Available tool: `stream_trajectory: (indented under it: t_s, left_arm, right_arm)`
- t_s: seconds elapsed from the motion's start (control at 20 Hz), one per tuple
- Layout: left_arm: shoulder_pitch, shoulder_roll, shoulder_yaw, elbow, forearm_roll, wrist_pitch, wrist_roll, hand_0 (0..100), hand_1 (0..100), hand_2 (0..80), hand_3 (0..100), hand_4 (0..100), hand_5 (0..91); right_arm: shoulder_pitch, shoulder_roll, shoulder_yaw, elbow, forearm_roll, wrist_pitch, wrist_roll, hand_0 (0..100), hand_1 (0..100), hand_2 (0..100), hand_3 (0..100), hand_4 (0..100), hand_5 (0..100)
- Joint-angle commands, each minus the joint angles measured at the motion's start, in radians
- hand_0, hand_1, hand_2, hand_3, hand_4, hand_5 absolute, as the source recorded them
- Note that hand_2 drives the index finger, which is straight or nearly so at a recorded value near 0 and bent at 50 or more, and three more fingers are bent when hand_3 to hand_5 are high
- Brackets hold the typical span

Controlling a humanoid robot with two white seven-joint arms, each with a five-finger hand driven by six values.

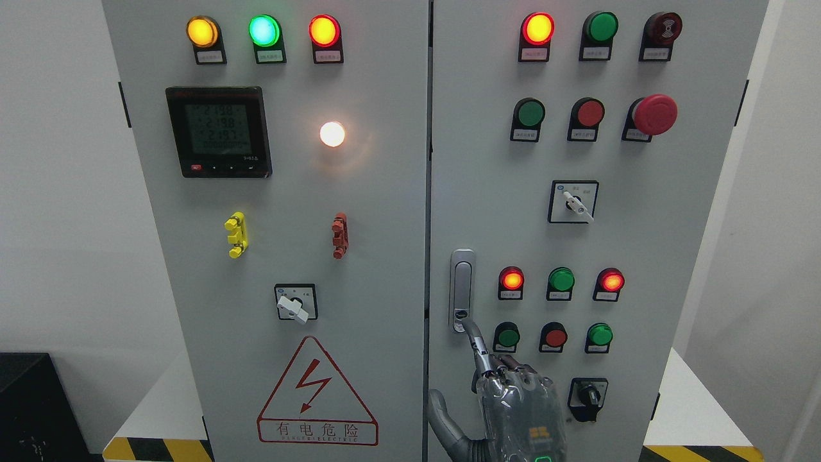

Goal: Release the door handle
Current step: 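Close the right hand's fingers around the silver latch handle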

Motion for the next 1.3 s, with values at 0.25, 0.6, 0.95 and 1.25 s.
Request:
stream_trajectory:
  t_s: [0.25, 0.6, 0.95, 1.25]
  left_arm:
    - [0.0, -0.001, 0.0, 0.0, 0.0, -0.003, -0.001, 0, 0, 4.4, 11, 0, 0.0]
    - [0.0, -0.001, 0.0, 0.0, 0.0, -0.003, -0.001, 0, 0, 4.3, 11, 0, 0.0]
    - [0.0, 0.001, 0.0, 0.0, 0.0, -0.001, -0.001, 0, 0, 4.4, 11, 0, 0.0]
    - [0.0, -0.001, 0.0, 0.0, 0.0, -0.003, -0.001, 0, 0, 4.4, 11, 0, 0.0]
  right_arm:
    - [-0.037, 0.0, 0.012, 0.079, 0.014, 0.017, 0.001, 37, 25, 0, 76, 75, 75]
    - [-0.06, 0.0, 0.008, 0.103, 0.031, 0.041, 0.023, 36, 26, 0, 76, 76, 76]
    - [-0.07, 0.0, 0.005, 0.109, 0.032, 0.06, 0.024, 36, 26, 0, 76, 75, 76]
    - [-0.076, 0.001, 0.0, 0.119, 0.031, 0.06, 0.027, 36, 26, 0, 76, 76, 76]
